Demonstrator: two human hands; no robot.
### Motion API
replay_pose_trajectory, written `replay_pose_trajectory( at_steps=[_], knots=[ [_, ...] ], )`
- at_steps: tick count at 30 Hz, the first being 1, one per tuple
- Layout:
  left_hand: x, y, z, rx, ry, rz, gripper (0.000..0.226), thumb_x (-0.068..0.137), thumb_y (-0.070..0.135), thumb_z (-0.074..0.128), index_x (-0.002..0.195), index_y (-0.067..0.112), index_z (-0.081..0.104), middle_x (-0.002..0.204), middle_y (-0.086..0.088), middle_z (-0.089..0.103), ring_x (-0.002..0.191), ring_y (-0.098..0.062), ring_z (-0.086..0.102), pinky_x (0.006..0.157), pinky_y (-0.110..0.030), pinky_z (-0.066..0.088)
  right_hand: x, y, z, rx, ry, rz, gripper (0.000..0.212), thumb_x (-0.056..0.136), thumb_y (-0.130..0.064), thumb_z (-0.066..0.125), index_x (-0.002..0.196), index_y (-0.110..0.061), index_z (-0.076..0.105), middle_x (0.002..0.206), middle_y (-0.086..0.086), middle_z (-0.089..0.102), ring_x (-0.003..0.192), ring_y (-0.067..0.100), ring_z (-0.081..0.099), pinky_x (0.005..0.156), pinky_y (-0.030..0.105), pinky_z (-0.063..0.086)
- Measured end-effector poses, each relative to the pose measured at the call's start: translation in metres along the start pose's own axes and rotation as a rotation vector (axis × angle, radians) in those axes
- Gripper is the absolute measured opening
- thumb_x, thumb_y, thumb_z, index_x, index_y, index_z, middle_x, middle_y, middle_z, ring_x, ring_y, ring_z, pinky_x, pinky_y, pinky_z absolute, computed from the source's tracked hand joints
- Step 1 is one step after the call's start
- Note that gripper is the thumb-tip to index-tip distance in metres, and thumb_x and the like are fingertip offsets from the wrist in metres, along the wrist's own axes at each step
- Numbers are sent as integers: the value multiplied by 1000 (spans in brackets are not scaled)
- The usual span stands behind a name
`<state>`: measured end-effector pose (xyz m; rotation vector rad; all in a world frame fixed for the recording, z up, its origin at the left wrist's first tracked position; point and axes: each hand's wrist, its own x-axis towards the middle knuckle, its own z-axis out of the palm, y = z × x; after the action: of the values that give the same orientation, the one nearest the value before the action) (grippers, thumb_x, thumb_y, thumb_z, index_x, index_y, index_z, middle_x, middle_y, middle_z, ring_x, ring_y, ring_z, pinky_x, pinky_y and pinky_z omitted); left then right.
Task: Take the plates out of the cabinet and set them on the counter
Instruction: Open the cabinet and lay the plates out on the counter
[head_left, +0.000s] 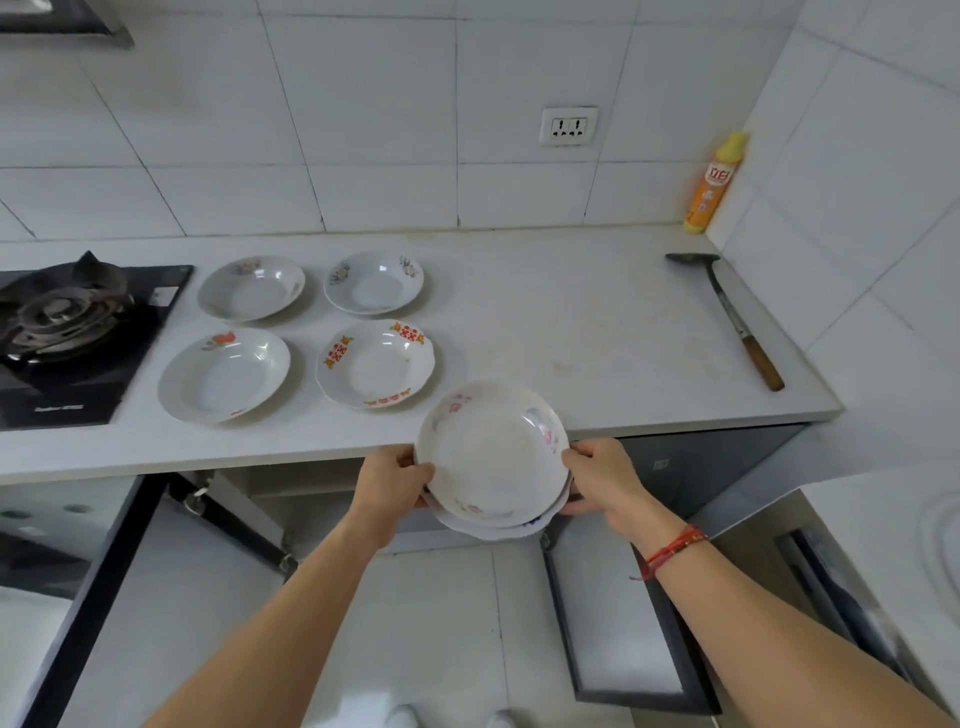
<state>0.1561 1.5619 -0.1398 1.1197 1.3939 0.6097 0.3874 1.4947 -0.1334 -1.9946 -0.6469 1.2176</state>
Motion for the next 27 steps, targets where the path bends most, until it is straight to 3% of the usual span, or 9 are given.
replay_pose_trajectory(
  at_steps=[4, 11, 13, 15, 19, 22, 24, 27],
  knots=[
    [17, 10, 4, 3, 7, 2, 17, 86, -8, 56, 92, -1, 70, 90, -16, 73, 86, -32, 71, 65, -36, 61, 15, -15, -4, 7, -13, 6, 23, 96, -3, 48, 99, 4, 70, 96, 22, 73, 83, 32, 73, 61, 40, 63],
    [72, 30, 12, 9, -1, 9, 22, 81, -5, 62, 95, 9, 72, 92, -11, 73, 85, -27, 70, 70, -41, 62, 62, -39, -5, -2, 32, 9, 23, 95, 0, 47, 92, 5, 70, 79, 15, 70, 70, 25, 68, 55, 36, 62],
    [95, 38, 14, 5, -9, 3, 21, 79, -5, 62, 88, 9, 73, 91, -14, 73, 85, -30, 71, 73, -45, 62, 83, -48, -5, -8, 44, 11, 23, 94, 0, 47, 95, 8, 69, 84, 19, 71, 74, 28, 71, 58, 40, 63],
    [118, 46, 17, -7, -25, -23, 22, 79, -8, 61, 81, 12, 71, 90, -12, 74, 85, -29, 72, 68, -39, 62, 104, -54, -3, -23, 68, 19, 24, 92, 0, 47, 98, 12, 67, 90, 26, 71, 78, 32, 72, 62, 47, 64],
    [159, 63, 24, 38, -76, -50, 25, 79, -9, 65, 78, 15, 70, 91, -9, 74, 85, -26, 71, 67, -34, 61, 136, -70, -3, -103, 105, 13, 27, 85, -1, 45, 95, 16, 64, 76, 23, 64, 72, 31, 67, 69, 59, 61],
    [183, 68, 30, 61, -78, -77, 19, 78, -8, 65, 77, 10, 72, 89, -13, 75, 82, -27, 73, 68, -36, 62, 156, -78, -8, -82, 110, 55, 28, 89, 3, 43, 94, 7, 70, 86, 20, 72, 82, 33, 71, 67, 48, 64],
    [194, 70, 35, 64, -75, -95, 15, 80, -7, 63, 78, 5, 73, 87, -16, 75, 79, -28, 73, 67, -36, 62, 168, -80, -10, -75, 117, 69, 29, 88, 4, 43, 100, 10, 68, 93, 25, 71, 85, 34, 71, 63, 42, 64],
    [206, 74, 42, 95, -74, -105, 18, 84, -6, 62, 76, 7, 71, 85, -14, 75, 77, -26, 73, 63, -31, 61, 185, -86, -13, -82, 105, 81, 28, 90, 4, 43, 100, 9, 69, 90, 23, 71, 83, 32, 71, 62, 42, 64]
  ],
)
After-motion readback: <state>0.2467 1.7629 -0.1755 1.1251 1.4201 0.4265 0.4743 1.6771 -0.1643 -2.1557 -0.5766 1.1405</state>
